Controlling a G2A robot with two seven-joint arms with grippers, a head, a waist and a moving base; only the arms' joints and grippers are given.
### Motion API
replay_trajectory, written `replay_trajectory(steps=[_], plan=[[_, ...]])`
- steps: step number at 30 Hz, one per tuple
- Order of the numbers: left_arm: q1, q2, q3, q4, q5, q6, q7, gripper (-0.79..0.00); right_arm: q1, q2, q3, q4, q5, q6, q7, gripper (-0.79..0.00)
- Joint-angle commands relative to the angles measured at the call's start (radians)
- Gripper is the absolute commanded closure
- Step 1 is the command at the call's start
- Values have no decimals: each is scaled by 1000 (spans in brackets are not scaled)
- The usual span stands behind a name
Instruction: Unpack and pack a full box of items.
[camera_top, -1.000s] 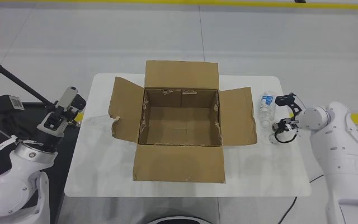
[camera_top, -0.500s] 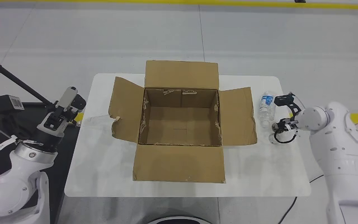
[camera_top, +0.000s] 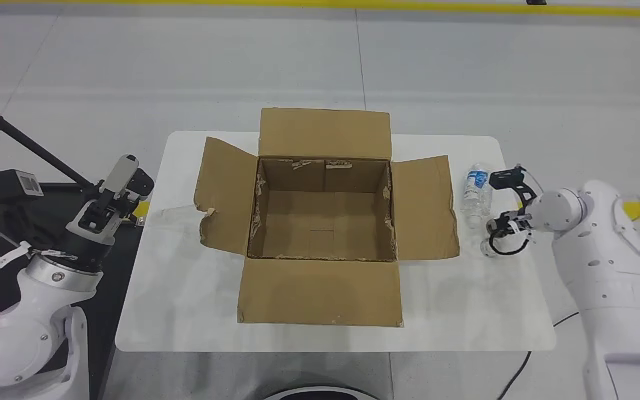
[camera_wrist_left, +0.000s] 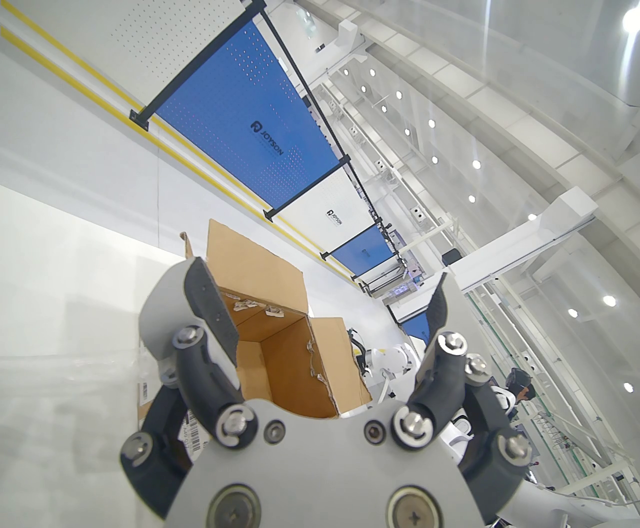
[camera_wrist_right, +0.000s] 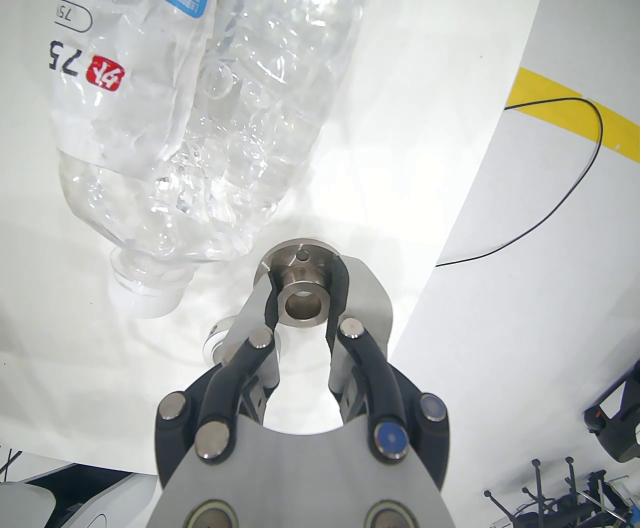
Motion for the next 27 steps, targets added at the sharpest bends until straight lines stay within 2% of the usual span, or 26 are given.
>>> replay_trajectory(steps=[1, 7, 11, 16, 21, 27], plan=[[0, 0, 0, 0, 0, 0, 0, -785, -1, 1, 2, -4, 2, 3, 0, 0], [0, 0, 0, 0, 0, 0, 0, -785, -11, 14, 32, -59, 20, 4, -2, 0], [0, 0, 0, 0, 0, 0, 0, -785, -35, 34, 94, -161, 32, 23, 9, 0], [0, 0, 0, 0, 0, 0, 0, -785, -109, 63, 207, -392, 74, 67, 53, 0], [0, 0, 0, 0, 0, 0, 0, -785, -211, 83, 313, -657, 178, 77, 95, 0], [0, 0, -1, 3, -4, 1, 10, -785, -299, 90, 357, -906, 295, 91, 100, 0]])
